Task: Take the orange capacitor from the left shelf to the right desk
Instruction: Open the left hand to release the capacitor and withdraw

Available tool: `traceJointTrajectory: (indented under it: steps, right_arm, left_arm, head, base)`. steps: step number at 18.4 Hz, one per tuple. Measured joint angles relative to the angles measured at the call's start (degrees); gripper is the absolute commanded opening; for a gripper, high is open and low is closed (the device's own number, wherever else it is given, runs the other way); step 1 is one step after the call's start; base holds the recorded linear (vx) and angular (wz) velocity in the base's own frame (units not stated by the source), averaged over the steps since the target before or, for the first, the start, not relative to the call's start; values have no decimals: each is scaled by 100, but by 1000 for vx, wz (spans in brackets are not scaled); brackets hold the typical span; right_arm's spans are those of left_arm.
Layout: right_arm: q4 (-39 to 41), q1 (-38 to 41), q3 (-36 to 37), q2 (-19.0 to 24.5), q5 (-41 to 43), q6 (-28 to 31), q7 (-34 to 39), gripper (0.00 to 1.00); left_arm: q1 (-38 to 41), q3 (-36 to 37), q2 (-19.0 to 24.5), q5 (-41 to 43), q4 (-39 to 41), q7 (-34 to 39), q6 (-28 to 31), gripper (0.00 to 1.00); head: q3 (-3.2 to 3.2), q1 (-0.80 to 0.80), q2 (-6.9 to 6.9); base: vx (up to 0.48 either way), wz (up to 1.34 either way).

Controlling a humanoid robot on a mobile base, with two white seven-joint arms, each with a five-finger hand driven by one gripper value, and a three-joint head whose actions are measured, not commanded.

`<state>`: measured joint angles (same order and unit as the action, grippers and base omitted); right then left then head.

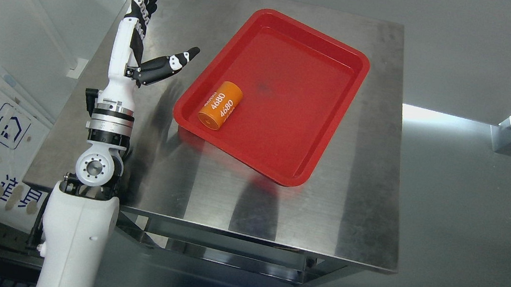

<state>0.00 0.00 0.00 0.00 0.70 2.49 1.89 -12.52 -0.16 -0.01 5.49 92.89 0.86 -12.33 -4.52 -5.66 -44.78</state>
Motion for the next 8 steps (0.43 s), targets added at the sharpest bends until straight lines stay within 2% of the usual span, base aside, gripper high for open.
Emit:
traceJointTrajectory:
  steps: [8]
  right_arm:
    - [0, 0, 0, 0, -55, 0, 0, 100]
  left_arm:
    - [355, -152, 2, -9, 118, -38, -72, 99]
  head:
    - [0, 0, 0]
  base:
    - [3, -10]
